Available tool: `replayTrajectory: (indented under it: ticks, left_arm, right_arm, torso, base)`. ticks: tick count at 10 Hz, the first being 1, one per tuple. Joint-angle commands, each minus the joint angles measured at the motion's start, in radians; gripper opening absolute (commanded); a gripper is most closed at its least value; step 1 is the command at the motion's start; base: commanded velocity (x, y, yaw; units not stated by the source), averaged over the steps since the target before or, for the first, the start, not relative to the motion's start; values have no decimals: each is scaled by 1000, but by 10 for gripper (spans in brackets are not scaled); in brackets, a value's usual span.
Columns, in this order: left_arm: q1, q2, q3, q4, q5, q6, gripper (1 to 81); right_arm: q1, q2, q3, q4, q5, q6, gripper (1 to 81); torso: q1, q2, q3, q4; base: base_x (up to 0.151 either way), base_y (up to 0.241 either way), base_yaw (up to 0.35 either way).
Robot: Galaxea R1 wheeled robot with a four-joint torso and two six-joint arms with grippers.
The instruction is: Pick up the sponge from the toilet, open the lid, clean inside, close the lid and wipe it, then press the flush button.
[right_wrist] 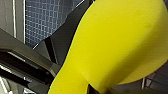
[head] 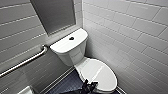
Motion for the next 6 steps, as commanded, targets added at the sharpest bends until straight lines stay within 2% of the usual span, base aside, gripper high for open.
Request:
replayTrajectory:
  ticks: [1,6]
  left_arm:
    - [-112,-15,98,-1,32,-5,811]
    - [-108,60,-41,12,34,-7,811]
  right_arm:
    - [-28,-30,28,-5,-54,0,10]
    - [-33,-33,37,-5,-53,0,10]
  torso:
    - [0,0,0,0]
    - [0,0,0,0]
  base:
    - [0,0,0]
    - [0,0,0]
